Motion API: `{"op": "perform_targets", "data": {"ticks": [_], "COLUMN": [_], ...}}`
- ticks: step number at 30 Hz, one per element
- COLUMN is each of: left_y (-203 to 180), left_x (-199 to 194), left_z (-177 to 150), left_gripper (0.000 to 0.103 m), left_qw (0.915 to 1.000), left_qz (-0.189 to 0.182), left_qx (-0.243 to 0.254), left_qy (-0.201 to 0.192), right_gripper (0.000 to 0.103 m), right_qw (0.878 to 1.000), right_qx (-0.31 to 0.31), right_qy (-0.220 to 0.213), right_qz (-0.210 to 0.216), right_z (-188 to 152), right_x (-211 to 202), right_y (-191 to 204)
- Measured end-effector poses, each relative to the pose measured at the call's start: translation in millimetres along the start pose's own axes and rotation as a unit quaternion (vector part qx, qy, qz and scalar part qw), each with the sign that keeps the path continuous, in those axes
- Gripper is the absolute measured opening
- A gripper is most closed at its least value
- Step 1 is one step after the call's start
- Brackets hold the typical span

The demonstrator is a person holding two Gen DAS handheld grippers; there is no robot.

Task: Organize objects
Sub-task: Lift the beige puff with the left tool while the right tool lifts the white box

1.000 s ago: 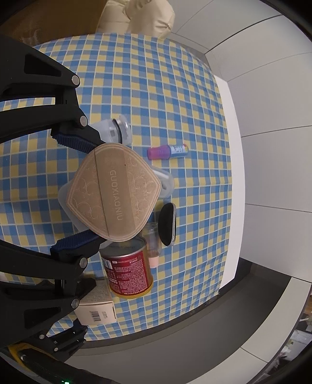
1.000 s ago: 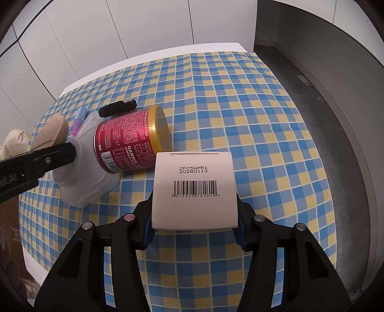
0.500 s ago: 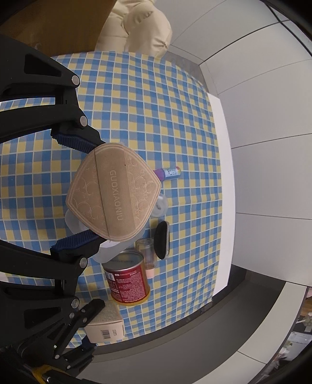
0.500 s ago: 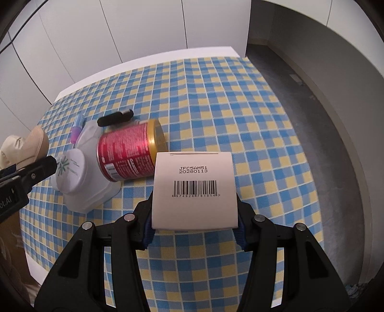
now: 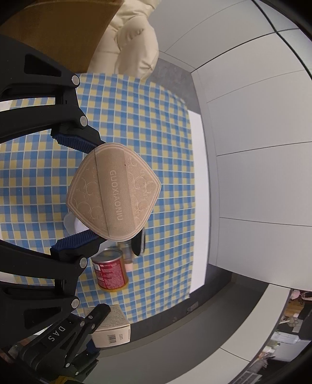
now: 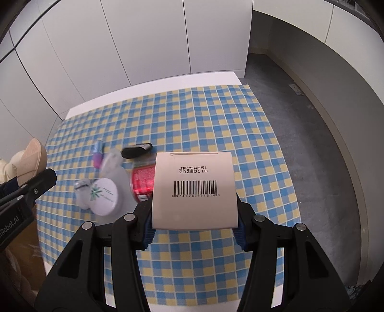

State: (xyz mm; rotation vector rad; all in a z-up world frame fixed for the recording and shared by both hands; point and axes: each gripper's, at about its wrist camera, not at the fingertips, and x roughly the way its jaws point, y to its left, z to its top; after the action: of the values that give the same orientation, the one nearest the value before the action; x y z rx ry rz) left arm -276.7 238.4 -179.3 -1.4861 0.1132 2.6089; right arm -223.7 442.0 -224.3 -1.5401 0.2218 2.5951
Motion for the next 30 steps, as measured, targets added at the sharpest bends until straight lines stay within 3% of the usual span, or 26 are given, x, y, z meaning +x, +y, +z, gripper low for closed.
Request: {"op": "perform_targets", "data": {"ticks": [10, 17, 30], "left_y": [8, 16, 38], "left_x": [-59, -112, -188], "left_z": [26, 40, 47], "left_gripper": [0.06, 0.06, 0.06], "left_qw": [0.9989, 0.9977, 0.9964], "left_qz": [0.041, 0.04, 0.023], "left_qx": [-0.007, -0.006, -0.027], "left_qy": [-0.023, -0.055, -0.077], "right_gripper": [0.054, 0.054, 0.054], "right_qw": [0.999, 0.997, 0.992], "right_qx": [-0.037, -0.059, -0.088], "right_qy": [-0.027, -0.048, -0.092], "right_qz": [-0.007, -0.008, -0.005], "right_z": [32, 53, 71], "right_x": [-69, -114, -202], "right_y": [20, 38, 72]}}
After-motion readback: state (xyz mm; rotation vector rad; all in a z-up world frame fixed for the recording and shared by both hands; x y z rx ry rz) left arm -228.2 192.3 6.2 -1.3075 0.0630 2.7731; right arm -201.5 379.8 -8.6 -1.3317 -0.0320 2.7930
